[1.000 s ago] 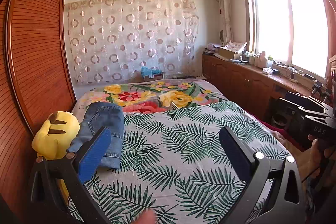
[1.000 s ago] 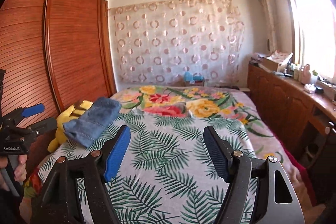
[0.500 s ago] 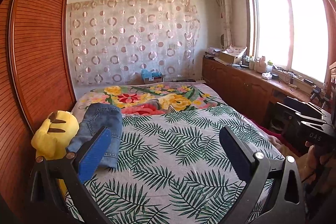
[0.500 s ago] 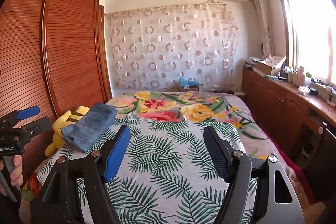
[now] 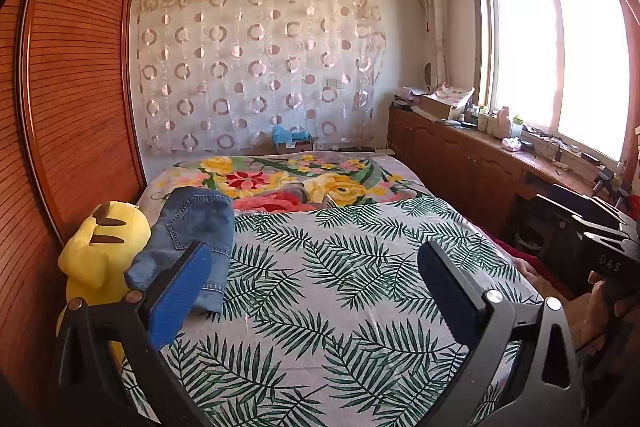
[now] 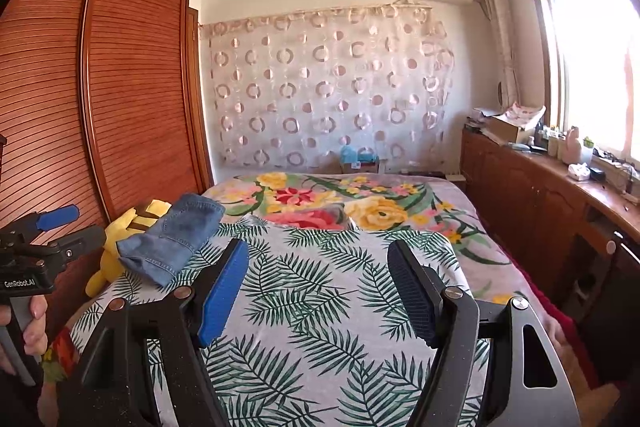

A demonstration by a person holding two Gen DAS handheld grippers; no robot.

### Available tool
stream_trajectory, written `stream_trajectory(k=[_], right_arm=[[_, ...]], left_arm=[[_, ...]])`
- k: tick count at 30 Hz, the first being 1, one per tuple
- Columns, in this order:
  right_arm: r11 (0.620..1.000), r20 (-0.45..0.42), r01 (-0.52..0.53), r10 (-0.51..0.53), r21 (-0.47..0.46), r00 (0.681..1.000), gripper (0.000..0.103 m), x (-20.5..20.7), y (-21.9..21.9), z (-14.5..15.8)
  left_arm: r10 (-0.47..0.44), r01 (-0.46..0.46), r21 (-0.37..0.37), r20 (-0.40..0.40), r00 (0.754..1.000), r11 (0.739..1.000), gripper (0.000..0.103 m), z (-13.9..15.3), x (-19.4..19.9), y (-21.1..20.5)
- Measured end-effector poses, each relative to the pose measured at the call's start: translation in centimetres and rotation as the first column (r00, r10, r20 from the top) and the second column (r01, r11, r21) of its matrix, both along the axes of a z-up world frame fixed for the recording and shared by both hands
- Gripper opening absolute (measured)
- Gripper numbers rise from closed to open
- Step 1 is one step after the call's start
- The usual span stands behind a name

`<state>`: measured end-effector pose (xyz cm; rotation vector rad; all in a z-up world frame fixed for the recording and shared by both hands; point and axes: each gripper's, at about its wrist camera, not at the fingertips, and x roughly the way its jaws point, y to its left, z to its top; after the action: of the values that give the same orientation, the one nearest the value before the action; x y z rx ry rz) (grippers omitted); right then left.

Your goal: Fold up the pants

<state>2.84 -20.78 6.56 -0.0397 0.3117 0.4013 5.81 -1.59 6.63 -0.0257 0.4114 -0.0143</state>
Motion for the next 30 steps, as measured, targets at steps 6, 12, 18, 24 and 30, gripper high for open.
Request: stream_trajectory(k=[6, 12, 18, 24, 30], right_arm=[[1.000, 0.001, -0.001, 0.001, 0.000, 1.000, 0.074, 0.05, -0.05, -0.05], [1.000, 0.005, -0.001, 0.001, 0.000, 1.000, 0.074, 0.19, -0.32, 0.09], [1.000, 0.004, -0.002, 0.002, -0.001, 1.000, 0.074, 0.17, -0.30, 0.02], [1.000, 0.003, -0.007, 0.007, 0.004, 1.000, 0.074, 0.18, -0.49, 0.22], [1.000, 0.007, -0.006, 0.006, 0.003, 1.000, 0.074, 0.11, -0.32, 0.20]], left_arm=[[0.004, -0.004, -0.002, -0.004, 1.000, 1.000, 0.103, -0.36, -0.07, 0.10], [0.006, -0.006, 0.000, -0.002, 1.000, 1.000, 0.103, -0.41, -0.08, 0.17], [0.006, -0.006, 0.002, -0.002, 1.000, 1.000, 0.103, -0.44, -0.10, 0.18], [0.005, -0.005, 0.000, -0.001, 1.000, 1.000, 0.103, -0.37, -0.08, 0.16], [0.006, -0.006, 0.001, -0.001, 1.000, 1.000, 0.103, -0.39, -0.08, 0.13]])
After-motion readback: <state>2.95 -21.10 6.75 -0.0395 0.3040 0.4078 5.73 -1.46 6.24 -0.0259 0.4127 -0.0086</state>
